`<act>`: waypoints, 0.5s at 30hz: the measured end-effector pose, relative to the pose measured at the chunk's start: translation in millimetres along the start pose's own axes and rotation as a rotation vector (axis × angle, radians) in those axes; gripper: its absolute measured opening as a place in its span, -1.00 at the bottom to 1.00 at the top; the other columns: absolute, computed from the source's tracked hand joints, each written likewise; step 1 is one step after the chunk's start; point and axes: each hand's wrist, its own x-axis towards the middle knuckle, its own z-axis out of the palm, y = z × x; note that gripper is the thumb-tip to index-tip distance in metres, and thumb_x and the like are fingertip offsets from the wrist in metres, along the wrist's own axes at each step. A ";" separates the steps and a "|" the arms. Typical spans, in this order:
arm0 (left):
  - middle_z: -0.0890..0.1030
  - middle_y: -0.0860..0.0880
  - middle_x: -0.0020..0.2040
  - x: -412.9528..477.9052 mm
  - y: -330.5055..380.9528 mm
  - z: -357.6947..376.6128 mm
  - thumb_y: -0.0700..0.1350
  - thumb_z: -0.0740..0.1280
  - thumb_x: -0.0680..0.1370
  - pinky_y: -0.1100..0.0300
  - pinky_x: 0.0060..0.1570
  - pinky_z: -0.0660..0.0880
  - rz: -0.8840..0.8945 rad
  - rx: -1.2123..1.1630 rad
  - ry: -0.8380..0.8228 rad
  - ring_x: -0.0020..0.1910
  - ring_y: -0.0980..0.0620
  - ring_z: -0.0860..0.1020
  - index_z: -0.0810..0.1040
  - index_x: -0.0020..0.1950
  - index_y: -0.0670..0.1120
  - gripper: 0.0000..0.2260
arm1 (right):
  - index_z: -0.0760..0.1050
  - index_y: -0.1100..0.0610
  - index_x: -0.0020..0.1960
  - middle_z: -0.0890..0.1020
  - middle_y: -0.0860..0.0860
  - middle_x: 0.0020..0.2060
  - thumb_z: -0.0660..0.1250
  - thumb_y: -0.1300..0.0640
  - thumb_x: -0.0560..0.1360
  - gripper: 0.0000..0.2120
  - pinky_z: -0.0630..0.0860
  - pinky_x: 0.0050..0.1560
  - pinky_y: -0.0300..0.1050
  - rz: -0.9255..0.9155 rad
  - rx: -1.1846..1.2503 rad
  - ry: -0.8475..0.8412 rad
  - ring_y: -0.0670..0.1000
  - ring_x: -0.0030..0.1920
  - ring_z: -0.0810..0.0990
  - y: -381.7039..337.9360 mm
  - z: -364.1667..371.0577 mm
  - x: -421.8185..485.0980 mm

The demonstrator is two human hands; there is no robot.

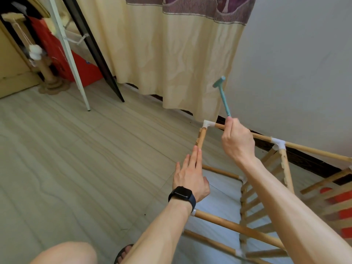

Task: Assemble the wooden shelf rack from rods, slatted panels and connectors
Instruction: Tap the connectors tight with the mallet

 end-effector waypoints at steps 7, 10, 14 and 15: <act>-0.33 0.02 0.62 -1.6 0.8 0.2 -0.01 0.24 0.58 -0.17 0.54 0.07 -0.003 0.014 -0.004 0.61 -0.07 0.01 -0.34 0.61 -0.04 -0.15 | 0.46 0.14 0.22 0.62 0.14 0.02 -0.09 -0.04 0.70 -0.59 0.48 -0.06 0.04 0.186 -0.477 -0.446 0.22 0.01 0.59 5.1 8.9 -11.3; -0.32 0.02 0.62 0.2 1.2 1.0 0.01 0.26 0.57 -0.17 0.54 0.10 -0.005 0.023 -0.001 0.60 -0.08 0.03 -0.34 0.61 -0.04 -0.13 | 0.45 0.14 0.08 0.62 0.11 -0.17 -0.11 -0.09 0.71 -0.56 0.46 -0.18 0.05 0.078 -0.184 -0.180 0.21 -0.16 0.58 5.1 3.4 -6.6; -0.32 0.03 0.62 0.3 -0.4 3.0 0.01 0.28 0.54 -0.17 0.52 0.13 -0.010 0.021 -0.012 0.60 -0.06 0.03 -0.35 0.60 -0.03 -0.10 | 0.32 0.12 -0.08 0.50 -0.01 -0.34 -0.07 -0.05 0.72 -0.65 0.37 -0.34 0.01 -0.115 0.158 0.155 0.08 -0.35 0.50 -4.5 -2.0 -10.5; -0.32 0.03 0.62 0.0 -0.9 2.6 0.01 0.28 0.55 -0.17 0.52 0.13 -0.011 0.023 -0.014 0.61 -0.06 0.02 -0.36 0.60 -0.03 -0.10 | 0.36 0.12 -0.04 0.56 0.03 -0.29 -0.08 -0.07 0.71 -0.63 0.45 -0.28 0.03 -0.080 0.078 0.078 0.13 -0.29 0.55 -2.1 2.5 -11.0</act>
